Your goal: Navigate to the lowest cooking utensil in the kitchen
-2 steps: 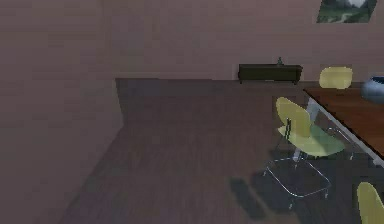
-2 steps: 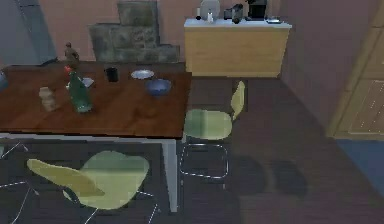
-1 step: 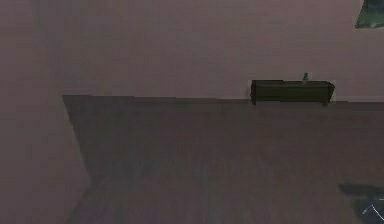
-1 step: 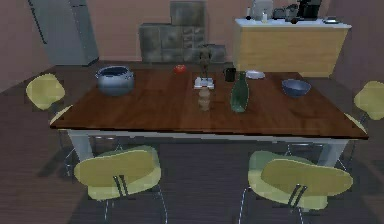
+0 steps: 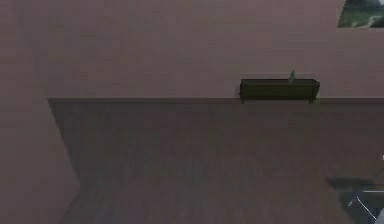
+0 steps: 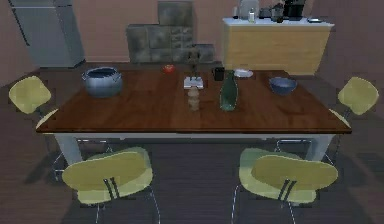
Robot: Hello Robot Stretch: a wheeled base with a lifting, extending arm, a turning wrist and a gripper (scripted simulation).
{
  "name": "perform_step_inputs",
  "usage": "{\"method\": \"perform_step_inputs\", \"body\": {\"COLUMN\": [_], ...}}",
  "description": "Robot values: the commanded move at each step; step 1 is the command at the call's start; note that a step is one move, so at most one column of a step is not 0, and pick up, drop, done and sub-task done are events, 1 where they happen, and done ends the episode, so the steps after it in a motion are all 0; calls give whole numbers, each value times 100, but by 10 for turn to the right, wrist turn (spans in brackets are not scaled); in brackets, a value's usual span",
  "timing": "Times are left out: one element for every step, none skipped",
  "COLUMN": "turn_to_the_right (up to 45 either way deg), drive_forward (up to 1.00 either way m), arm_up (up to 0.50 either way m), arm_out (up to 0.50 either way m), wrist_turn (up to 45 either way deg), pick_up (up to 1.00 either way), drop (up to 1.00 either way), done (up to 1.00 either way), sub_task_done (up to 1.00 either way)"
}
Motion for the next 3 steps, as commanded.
{"method": "perform_step_inputs", "body": {"turn_to_the_right": [0,450,0], "drive_forward": [85,0,100], "arm_up": [0,0,0], "arm_out": [0,0,0], "wrist_turn": [0,0,0], "pick_up": [0,0,0], "drop": [0,0,0], "done": [0,0,0], "sub_task_done": [0,0,0]}}
